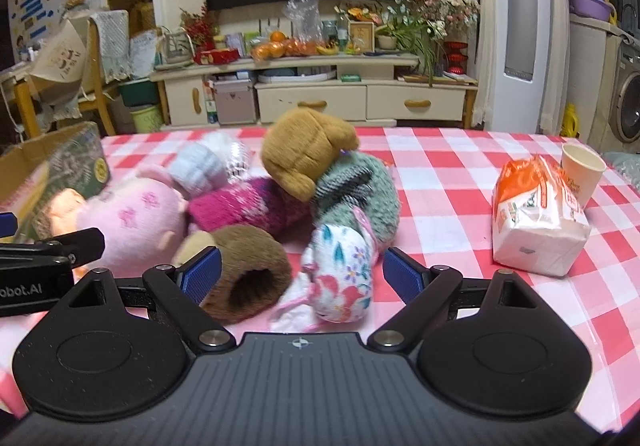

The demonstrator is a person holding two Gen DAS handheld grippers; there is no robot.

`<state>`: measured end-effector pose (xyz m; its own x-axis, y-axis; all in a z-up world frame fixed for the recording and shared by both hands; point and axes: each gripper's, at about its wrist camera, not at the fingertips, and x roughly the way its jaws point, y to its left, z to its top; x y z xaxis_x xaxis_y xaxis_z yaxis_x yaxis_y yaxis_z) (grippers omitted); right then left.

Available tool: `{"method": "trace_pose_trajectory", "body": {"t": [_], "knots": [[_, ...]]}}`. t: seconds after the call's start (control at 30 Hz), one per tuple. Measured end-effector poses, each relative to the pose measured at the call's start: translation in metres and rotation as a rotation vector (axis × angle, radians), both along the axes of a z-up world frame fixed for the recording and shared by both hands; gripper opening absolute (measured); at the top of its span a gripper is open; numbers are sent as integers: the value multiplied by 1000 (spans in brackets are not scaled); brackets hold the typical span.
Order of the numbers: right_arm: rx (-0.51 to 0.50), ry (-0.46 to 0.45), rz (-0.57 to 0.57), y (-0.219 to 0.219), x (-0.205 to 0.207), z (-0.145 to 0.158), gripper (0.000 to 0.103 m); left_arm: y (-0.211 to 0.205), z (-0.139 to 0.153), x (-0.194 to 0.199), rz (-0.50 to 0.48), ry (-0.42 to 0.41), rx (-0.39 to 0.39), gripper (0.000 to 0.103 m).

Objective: Organize soft objects

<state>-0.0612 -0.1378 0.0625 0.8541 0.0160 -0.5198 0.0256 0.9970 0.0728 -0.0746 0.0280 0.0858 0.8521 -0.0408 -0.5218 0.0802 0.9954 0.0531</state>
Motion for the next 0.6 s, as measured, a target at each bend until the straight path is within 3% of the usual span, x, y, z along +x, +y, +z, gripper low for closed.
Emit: {"method": "trace_pose_trajectory", "body": {"t": [0.27, 0.6], "knots": [[-20, -56, 84, 35, -24, 21, 103, 36, 30, -21, 55, -56, 26, 102], [-40, -112, 196, 77, -53, 39, 103, 77, 47, -44, 147, -109, 58, 102]]}}
